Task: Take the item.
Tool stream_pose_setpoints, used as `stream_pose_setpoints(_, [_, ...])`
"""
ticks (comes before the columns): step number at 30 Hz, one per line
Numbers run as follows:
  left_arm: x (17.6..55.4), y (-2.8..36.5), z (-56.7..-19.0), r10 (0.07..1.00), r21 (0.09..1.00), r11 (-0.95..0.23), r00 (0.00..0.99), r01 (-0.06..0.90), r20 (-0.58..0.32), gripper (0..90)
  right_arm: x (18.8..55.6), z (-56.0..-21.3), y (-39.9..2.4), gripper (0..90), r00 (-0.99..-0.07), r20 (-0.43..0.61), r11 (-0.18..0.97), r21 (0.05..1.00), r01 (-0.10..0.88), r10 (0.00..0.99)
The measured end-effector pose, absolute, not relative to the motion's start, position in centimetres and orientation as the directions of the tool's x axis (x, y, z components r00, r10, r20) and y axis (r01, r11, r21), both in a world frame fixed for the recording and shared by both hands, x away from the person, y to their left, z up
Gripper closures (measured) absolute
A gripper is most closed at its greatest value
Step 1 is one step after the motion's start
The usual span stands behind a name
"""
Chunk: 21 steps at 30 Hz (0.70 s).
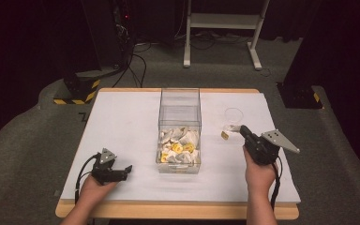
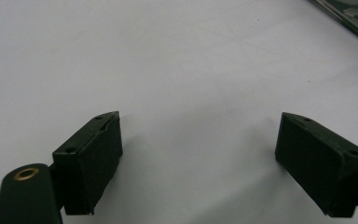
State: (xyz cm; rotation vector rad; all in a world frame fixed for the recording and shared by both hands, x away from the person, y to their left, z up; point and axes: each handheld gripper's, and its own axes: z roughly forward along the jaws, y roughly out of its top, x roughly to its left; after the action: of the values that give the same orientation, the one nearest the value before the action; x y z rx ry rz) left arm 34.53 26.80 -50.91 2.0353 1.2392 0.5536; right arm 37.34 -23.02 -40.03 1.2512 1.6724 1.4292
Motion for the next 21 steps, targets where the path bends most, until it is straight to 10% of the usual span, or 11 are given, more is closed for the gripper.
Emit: stream_pose_setpoints(21, [34.5, 26.8, -50.9, 0.890, 0.735, -0.315, 0.455, 0.600, 0.009, 15.4, 42.2, -39.3, -24.3, 89.0, -0.305, 0.116, -0.018, 0.951, 0.307, 0.945])
